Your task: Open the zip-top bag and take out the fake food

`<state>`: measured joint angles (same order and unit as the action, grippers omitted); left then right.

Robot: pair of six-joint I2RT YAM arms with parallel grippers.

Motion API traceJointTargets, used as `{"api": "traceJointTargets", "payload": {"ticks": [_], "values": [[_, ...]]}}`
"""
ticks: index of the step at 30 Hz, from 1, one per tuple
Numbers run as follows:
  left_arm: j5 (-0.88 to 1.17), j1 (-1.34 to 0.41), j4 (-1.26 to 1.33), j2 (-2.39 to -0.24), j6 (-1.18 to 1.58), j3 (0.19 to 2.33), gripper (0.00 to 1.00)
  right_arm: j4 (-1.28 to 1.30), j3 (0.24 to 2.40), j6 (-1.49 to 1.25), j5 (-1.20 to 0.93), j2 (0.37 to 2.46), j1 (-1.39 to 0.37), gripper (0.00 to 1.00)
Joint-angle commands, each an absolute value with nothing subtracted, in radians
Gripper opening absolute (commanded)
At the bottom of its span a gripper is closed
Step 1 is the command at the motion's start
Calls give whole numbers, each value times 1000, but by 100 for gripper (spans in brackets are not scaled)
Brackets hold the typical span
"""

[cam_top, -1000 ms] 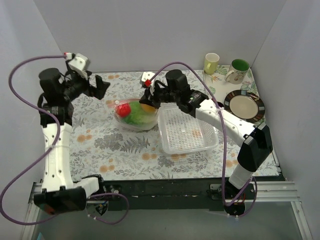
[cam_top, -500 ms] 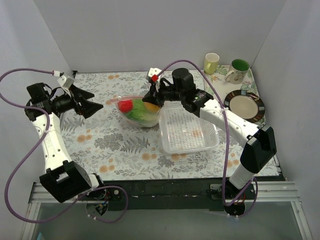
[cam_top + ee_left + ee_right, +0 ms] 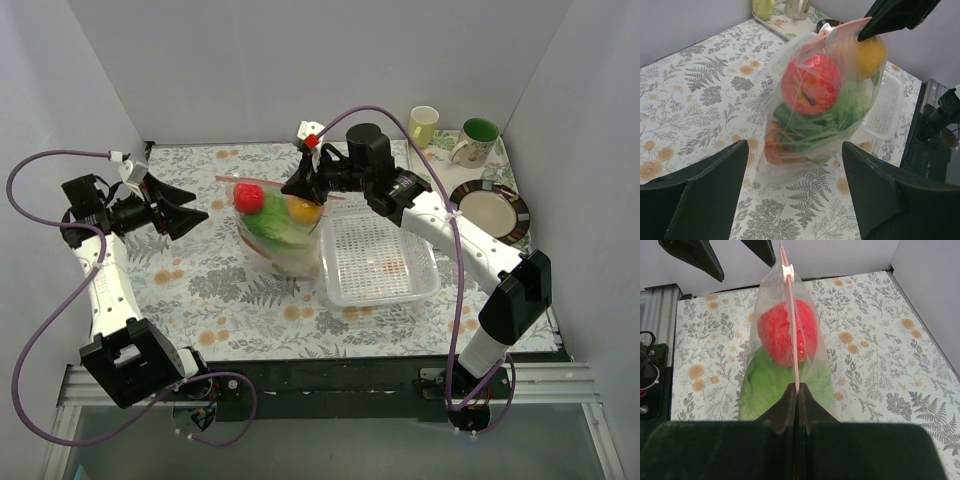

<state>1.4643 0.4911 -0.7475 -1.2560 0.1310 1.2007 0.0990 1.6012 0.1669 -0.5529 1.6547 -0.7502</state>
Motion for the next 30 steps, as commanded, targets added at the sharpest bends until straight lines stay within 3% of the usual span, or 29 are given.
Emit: {"api": "traceJointTargets", "payload": {"ticks": [1, 10, 12, 13, 14, 15, 23, 26, 30], "values": [[1791, 488, -727, -1247, 72, 1238, 74, 25, 1658, 130, -603, 1637, -749, 1], [1793, 374, -970, -1275, -257, 1258, 74, 9, 1621, 94, -647, 1629, -753, 1], [1792, 367, -1196, -1310, -510, 1288, 75, 12, 1618, 95, -655, 1625, -755, 1], [1793, 362, -1297, -1322, -766, 1317, 75, 21, 1618, 95, -658, 1624, -756, 1], [1793, 361, -1371, -1345, -814, 1330, 87, 26, 1617, 98, -661, 1624, -758, 1], [1793, 357, -1380, -1350, -810, 1339, 98, 29, 1617, 103, -664, 1624, -761, 1], [1793, 357, -1373, -1354, -821, 1399, 98, 44, 1586, 104, -686, 1614, -773, 1], [1793, 354, -1352, -1377, -772, 1437, 91, 49, 1575, 106, -684, 1609, -782, 1], [1792, 321, -1304, -1371, -720, 1448, 70, 48, 1583, 106, -681, 1608, -782, 1]]}}
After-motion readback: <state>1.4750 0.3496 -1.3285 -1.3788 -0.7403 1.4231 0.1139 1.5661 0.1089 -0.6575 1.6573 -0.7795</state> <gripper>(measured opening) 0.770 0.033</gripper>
